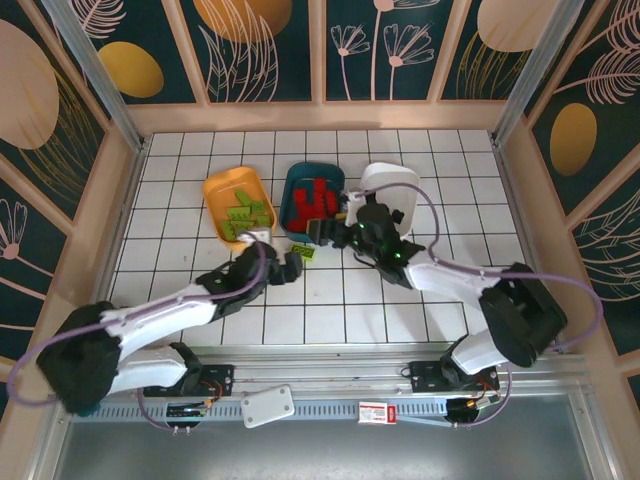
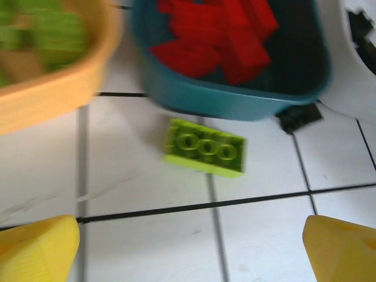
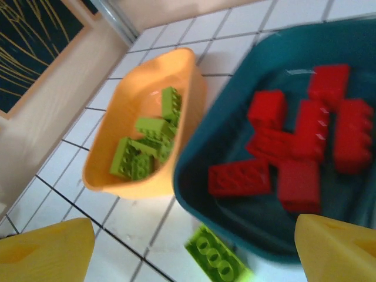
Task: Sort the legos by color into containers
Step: Pick up the lego from the center of the table.
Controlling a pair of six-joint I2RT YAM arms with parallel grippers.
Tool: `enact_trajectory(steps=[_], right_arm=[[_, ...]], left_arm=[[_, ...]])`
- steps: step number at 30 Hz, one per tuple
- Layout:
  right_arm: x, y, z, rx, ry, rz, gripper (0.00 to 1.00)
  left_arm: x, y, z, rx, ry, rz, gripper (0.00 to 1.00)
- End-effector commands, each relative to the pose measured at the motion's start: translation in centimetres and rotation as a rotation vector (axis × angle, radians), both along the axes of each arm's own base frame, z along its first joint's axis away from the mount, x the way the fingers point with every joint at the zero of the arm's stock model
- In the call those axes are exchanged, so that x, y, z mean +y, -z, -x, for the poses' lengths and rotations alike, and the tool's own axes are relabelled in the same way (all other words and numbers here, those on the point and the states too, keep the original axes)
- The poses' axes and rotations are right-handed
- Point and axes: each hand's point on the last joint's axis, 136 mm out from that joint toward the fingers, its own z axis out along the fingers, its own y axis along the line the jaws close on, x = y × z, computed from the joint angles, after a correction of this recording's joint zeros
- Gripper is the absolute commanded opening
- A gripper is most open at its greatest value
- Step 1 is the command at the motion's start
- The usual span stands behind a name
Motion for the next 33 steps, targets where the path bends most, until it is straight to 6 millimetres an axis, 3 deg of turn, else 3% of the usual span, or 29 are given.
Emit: enact_trajectory(steps=[1, 7, 16, 22, 28, 33], right_arm=[[-2.6, -1.4, 0.4, -0.033, 0.081, -0.056, 0.89], [-4.6, -1.9, 1.2, -0.043, 0.11, -0.065, 0.89], [-5.1, -3.1, 1.5, -0.072, 0.117, -0.083, 0.89], [-5.4, -3.7, 1.6, -0.087, 0.119, -0.081, 0.9], [-5.5, -3.2, 1.6, -0.075, 0.121, -0.074, 0.9], [-5.5, -3.2, 1.7, -0.073, 0.121, -0.069, 0.9]], left_arm=[[-0.9, 1.3, -2.0, -0.044, 0.011, -0.161, 0.94], [-1.6, 3.4, -4.0, -0.063, 0.008, -0.276, 0.95], [-2.7, 7.2, -5.8, -0.008, 0.03, -0.323, 0.95], [-3.0, 8.0, -6.2, 0.0, 0.044, -0.3, 0.82], [-3.2, 9.0, -6.7, 0.0, 0.058, -0.305, 0.83], [-3.3, 8.6, -6.4, -0.003, 0.06, -0.283, 0.65]])
